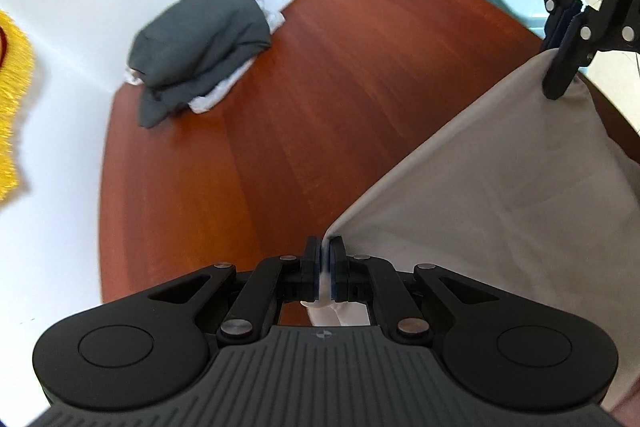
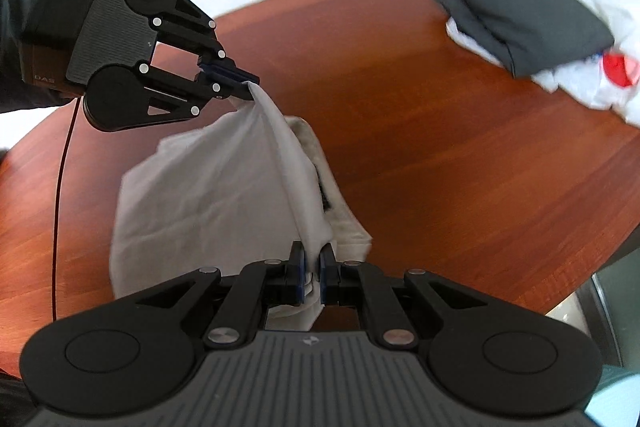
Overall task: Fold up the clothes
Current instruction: 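Grasp the bundle corner with both grippers and lift it up, then flip the bundle over, lay it down and open both grippers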
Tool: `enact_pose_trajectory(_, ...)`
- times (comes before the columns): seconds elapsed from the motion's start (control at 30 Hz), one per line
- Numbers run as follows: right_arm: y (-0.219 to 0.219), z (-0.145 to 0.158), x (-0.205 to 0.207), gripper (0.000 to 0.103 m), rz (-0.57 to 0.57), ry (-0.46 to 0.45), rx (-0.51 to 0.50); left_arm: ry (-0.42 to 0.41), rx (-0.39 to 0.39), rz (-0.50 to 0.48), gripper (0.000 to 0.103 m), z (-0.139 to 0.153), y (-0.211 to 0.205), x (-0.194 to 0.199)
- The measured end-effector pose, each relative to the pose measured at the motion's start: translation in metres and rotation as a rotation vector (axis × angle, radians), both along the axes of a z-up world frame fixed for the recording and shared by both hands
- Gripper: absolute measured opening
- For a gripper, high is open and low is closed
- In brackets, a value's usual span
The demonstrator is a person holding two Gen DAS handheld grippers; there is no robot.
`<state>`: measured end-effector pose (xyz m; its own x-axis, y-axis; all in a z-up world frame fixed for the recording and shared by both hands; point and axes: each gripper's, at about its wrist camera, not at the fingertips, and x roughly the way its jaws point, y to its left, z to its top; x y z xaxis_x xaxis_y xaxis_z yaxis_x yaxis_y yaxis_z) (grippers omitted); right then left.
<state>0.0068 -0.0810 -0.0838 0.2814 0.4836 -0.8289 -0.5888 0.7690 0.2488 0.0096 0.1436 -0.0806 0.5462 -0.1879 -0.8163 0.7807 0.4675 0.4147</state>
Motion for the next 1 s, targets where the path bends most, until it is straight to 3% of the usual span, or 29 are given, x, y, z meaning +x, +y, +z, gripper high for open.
enact_pose_trajectory(0.3,-0.005,-0.03,0.029,0.014,0.055,0.044,-0.044,0.038,-0.017,0.042,0.015,-0.028,-0.005,0.021)
enact_pose_trajectory(0.53,0.001,-0.039,0.03,0.024,0.089,0.039,-0.078,0.052,-0.04,0.091,0.036,-0.038,-0.003,0.032)
enact_pose_trajectory(1.0,-0.001,-0.03,0.026,0.046,0.106,0.005,-0.091,0.057,-0.1,0.254,0.043,-0.013,0.011,0.02)
